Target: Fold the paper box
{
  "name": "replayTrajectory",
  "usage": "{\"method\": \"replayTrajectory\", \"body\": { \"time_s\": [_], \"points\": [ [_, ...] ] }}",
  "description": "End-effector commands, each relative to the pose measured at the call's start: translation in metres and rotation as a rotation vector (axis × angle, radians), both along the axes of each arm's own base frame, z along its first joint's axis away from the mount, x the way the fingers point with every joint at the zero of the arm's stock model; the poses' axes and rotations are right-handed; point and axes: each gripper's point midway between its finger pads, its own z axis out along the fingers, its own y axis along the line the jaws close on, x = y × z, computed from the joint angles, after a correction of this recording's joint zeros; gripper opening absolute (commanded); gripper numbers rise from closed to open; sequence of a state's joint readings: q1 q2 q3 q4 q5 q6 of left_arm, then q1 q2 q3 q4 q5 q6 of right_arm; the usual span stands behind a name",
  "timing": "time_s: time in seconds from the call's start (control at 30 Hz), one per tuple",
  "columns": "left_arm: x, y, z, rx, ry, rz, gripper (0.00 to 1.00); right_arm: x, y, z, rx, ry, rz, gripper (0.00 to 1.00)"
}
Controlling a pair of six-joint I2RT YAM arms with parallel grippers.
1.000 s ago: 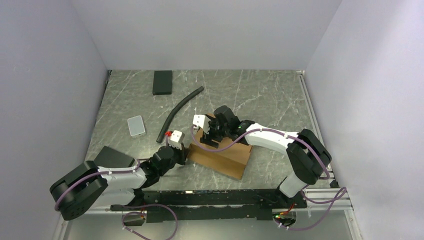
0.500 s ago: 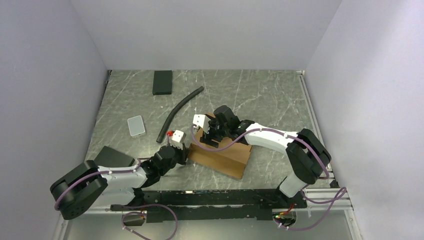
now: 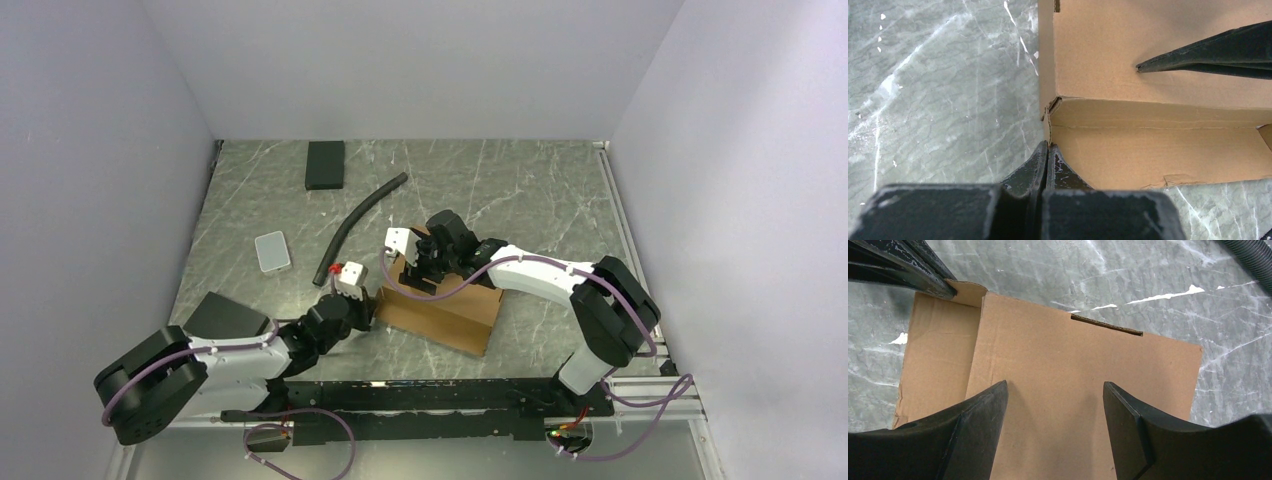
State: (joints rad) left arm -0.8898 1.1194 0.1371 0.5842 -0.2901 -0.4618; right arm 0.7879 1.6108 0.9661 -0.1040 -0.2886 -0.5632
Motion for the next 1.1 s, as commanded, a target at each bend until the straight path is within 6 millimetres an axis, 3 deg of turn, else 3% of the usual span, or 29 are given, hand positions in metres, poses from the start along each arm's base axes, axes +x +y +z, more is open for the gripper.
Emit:
{"method": "replayTrajectory", "body": {
  "time_s": [0.0,0.53,1.07],
  "points": [
    [-0.008,-0.002,0.0,-0.034,0.024,-0.003,0.0,0.007,-0.017,-0.027,-0.104,0.018,-0.058,0.73],
    [-0.007,-0.016,0.0,-0.013,0.018,-0.074,0.0,0.006,-0.016,-0.027,-0.102,0.025,-0.055,0.72],
    [0.002,-0.006,0.013,0.074,0.002,-0.031,0.0,0.004,-0.015,-0.028,-0.103,0.036,-0.042,0.72]
  ]
}}
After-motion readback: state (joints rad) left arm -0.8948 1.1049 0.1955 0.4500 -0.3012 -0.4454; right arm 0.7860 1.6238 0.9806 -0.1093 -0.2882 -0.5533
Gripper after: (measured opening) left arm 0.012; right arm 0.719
